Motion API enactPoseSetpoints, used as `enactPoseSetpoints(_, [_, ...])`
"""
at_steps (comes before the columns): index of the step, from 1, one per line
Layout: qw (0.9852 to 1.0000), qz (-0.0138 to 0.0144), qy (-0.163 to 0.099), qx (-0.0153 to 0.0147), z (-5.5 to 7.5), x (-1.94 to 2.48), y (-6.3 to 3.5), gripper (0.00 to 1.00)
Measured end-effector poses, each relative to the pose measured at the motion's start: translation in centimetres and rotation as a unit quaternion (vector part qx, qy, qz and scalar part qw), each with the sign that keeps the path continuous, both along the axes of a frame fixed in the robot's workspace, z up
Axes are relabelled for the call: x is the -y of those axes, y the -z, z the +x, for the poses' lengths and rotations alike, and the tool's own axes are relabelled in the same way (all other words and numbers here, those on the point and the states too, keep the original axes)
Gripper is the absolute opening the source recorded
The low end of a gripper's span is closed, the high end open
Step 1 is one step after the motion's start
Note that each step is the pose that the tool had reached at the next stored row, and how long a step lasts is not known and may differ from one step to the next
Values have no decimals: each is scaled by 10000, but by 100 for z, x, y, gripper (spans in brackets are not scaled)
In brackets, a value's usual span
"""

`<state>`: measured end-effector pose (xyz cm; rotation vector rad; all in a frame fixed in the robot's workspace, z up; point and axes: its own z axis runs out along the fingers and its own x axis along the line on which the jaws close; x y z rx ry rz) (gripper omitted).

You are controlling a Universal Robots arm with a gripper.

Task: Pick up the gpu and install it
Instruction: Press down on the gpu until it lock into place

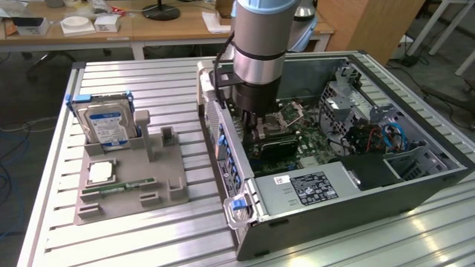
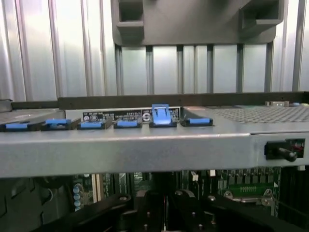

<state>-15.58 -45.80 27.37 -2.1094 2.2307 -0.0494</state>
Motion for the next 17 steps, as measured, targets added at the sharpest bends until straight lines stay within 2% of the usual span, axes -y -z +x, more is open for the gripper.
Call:
enactPoseSetpoints(2, [10000,-9,0,25,-49,-15,0,10])
enactPoseSetpoints(6, [10000,-8,0,45,-88,-19,17,10])
enactPoseSetpoints(17, [10000,-21,0,44,-95,-18,62,10])
